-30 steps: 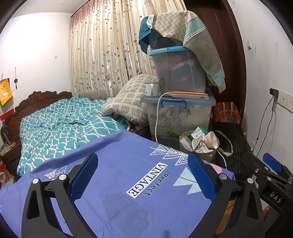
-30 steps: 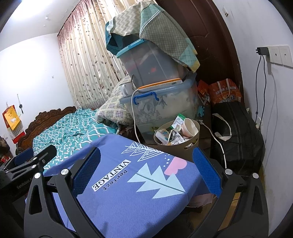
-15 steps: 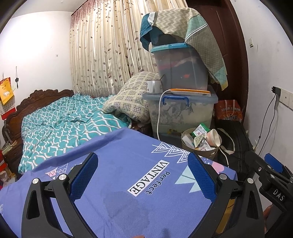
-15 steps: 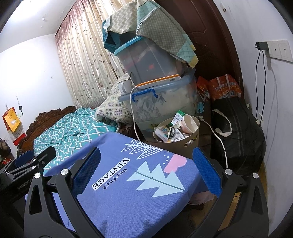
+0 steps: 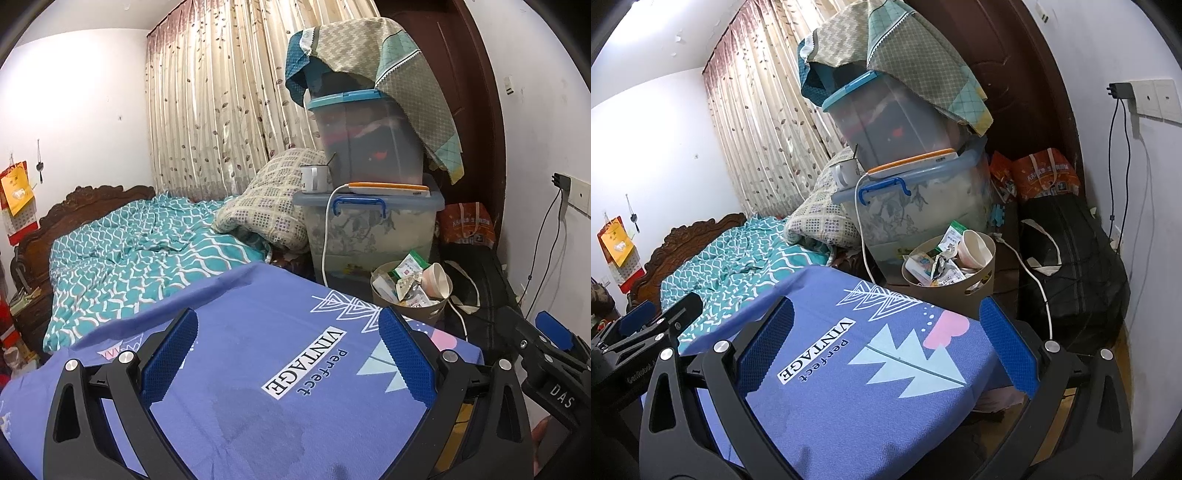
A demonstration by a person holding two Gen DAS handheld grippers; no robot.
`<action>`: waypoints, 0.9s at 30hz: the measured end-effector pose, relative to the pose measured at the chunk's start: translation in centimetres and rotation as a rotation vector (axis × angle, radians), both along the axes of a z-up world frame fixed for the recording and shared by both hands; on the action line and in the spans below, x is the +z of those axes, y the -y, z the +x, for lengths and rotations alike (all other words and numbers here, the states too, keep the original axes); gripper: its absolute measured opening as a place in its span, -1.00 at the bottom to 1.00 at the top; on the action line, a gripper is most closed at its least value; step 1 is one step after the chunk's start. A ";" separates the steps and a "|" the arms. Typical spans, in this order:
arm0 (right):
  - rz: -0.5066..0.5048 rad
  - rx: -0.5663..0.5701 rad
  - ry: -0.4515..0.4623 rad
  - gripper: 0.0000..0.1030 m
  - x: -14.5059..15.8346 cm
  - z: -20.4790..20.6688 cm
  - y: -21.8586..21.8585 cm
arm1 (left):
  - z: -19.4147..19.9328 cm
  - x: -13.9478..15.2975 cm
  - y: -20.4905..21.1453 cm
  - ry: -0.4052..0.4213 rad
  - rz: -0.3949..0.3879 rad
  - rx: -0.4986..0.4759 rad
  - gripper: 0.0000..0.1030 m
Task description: Collect trash
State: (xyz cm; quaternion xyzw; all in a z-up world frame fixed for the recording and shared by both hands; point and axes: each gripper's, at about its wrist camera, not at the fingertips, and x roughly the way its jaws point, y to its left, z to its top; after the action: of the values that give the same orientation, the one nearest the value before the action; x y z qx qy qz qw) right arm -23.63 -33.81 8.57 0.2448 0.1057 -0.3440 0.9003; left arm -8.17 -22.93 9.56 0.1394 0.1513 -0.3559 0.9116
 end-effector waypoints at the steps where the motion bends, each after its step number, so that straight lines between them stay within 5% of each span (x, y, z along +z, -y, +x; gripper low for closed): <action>1: 0.000 0.000 0.000 0.93 0.0 0.0 0.0 | -0.1 0.0 0.0 0.001 0.001 -0.004 0.83; 27: 0.005 0.011 -0.008 0.93 -0.4 0.4 -0.2 | 0.8 -1.2 0.1 -0.059 0.044 0.011 0.83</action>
State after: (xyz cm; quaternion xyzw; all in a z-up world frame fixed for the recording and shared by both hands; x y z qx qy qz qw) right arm -23.22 -33.65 8.15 0.2449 0.1116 -0.3399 0.9011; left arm -7.36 -22.98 8.34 0.1478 0.1866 -0.3516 0.9054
